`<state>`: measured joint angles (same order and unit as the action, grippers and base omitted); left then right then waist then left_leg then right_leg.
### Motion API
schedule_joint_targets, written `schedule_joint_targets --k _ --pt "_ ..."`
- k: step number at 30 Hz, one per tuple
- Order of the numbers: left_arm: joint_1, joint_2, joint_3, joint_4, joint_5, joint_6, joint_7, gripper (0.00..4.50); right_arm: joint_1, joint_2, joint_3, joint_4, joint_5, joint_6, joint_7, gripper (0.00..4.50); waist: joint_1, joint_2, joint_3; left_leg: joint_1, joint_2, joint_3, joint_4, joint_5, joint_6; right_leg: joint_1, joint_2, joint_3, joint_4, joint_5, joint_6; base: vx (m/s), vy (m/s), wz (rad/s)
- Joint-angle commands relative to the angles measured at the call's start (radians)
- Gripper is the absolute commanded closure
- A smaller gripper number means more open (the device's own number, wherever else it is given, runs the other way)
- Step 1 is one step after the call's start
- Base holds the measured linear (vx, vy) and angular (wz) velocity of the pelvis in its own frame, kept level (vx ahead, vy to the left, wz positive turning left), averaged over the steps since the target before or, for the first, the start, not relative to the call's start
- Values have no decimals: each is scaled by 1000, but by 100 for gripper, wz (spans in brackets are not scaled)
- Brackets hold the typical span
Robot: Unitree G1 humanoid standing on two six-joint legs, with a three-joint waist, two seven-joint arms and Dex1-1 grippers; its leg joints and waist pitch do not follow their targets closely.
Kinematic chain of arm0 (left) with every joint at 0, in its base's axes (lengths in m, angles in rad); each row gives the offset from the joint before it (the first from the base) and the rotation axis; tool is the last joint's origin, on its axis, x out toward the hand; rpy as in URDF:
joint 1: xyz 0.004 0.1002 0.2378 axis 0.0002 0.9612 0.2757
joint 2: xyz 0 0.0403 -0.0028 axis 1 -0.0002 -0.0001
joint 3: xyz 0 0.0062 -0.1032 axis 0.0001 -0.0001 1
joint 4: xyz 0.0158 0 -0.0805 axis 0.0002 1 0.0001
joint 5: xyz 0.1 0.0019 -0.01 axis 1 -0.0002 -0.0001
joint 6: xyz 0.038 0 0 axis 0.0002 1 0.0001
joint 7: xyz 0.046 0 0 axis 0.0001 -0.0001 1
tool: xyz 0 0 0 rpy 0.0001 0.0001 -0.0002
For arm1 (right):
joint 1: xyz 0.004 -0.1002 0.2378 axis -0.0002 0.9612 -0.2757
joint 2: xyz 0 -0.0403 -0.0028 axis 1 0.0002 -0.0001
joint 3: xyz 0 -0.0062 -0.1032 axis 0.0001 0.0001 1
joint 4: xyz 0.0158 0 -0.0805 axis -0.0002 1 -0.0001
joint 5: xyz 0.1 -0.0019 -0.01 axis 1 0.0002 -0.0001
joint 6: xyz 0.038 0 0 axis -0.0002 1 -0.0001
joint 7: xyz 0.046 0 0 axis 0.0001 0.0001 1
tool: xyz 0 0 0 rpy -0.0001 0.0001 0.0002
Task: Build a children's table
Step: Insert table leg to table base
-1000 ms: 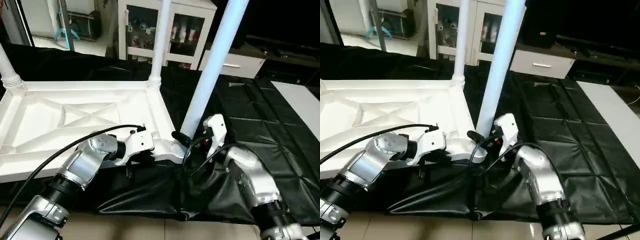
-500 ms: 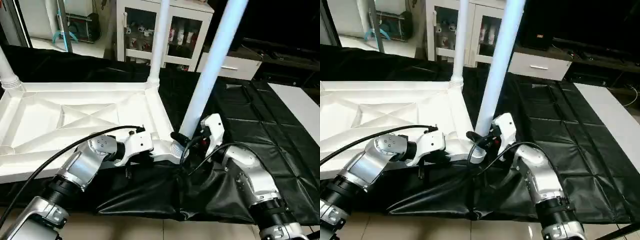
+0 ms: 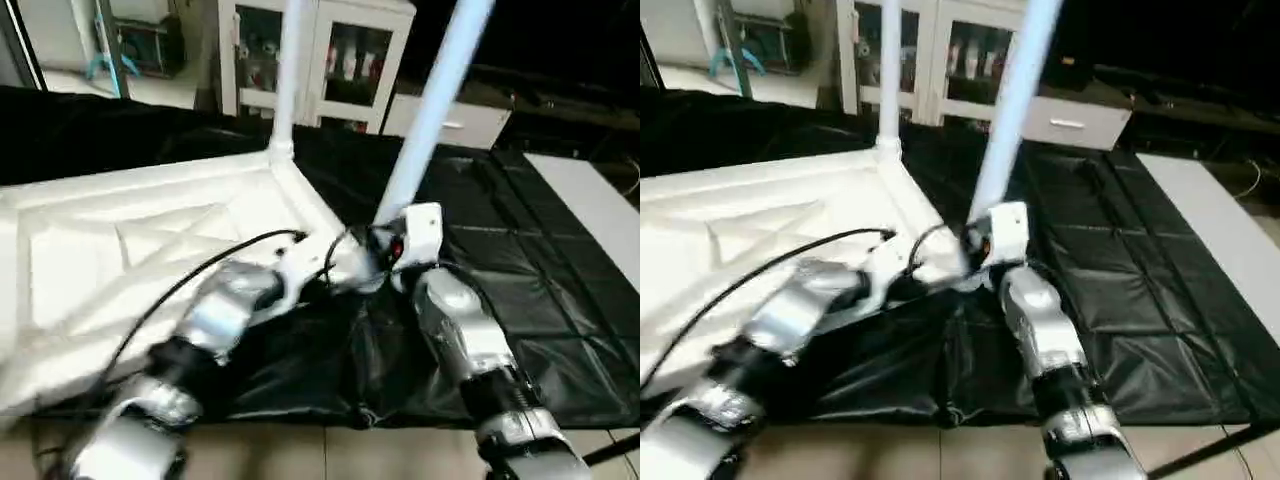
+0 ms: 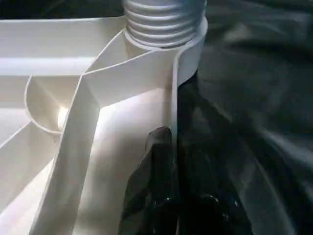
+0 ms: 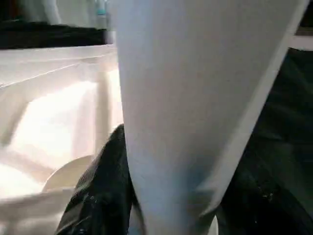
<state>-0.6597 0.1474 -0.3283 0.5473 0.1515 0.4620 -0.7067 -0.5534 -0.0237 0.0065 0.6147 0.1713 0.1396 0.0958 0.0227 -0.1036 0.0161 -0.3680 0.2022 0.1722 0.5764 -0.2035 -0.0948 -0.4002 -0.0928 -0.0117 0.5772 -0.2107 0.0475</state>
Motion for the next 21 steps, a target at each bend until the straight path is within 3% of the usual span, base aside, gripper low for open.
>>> schedule_joint_targets --k 1,3,4,5,6,7,11,12,14,18,19,21 --pt "-90 -72 55 22 -9 -27 137 450 31 14 -29 194 -38 53 -137 264 -6 16 -25 21 16 -5 -93 -427 -69 -7 -24 14 -77 -322 -113 0 0 0" --pt "-136 -122 73 53 -7 -34 201 450 -12 44 -36 248 -40 26 -209 264 3 13 -34 16 18 -2 -89 -324 -65 7 -27 15 -63 -207 -123 0 0 0" --pt "-153 -143 78 61 -10 -44 213 450 -34 60 -39 278 -40 6 -239 264 10 14 -36 11 18 3 -84 -235 -55 15 -25 13 -54 -112 -131 0 0 0" --pt "-159 -149 79 64 -11 -50 218 450 -42 66 -42 290 -37 3 -249 264 12 12 -34 14 18 9 -86 -249 -42 9 -22 10 -59 -130 -134 0 0 0" --pt "-174 -161 73 77 -10 -68 228 450 -66 80 -54 332 -40 -18 -289 264 10 12 -33 12 16 10 -83 -311 -39 4 -24 12 -64 -198 -130 0 0 0" --pt "-176 -162 69 80 -8 -75 229 450 -71 83 -56 343 -43 -25 -300 264 14 14 -40 11 16 9 -82 -293 -41 7 -24 12 -62 -184 -129 0 0 0" --pt "-179 -159 63 102 -3 -99 235 450 -87 93 -75 369 -37 -38 -289 264 20 12 -42 1 12 16 -73 -117 -6 23 -16 9 -37 62 -150 13 -8 0" --pt "-179 -159 63 106 -4 -100 238 450 -89 94 -78 371 -34 -43 -277 264 20 13 -43 4 12 18 -72 -106 5 24 -15 8 -36 83 -156 0 0 0" --pt "-183 -156 64 128 -4 -107 242 450 -101 100 -89 392 -28 -62 -253 264 20 13 -40 5 13 19 -74 -135 9 23 -16 8 -41 42 -161 0 0 0" --pt "-183 -152 67 139 -4 -110 241 450 -114 96 -81 414 -28 -105 -196 264 14 13 -35 4 18 14 -82 -270 -14 16 -22 9 -58 -147 -144 0 0 0" --pt "-183 -150 68 141 -5 -112 242 450 -115 97 -84 410 -14 -111 -154 208 13 12 -36 4 18 13 -82 -273 -15 16 -23 9 -59 -156 -141 0 0 0" --pt "-183 -142 70 145 -6 -115 240 450 -113 95 -85 387 -2 -119 -101 194 12 11 -37 3 19 13 -80 -271 -9 17 -22 9 -59 -150 -141 0 0 0"
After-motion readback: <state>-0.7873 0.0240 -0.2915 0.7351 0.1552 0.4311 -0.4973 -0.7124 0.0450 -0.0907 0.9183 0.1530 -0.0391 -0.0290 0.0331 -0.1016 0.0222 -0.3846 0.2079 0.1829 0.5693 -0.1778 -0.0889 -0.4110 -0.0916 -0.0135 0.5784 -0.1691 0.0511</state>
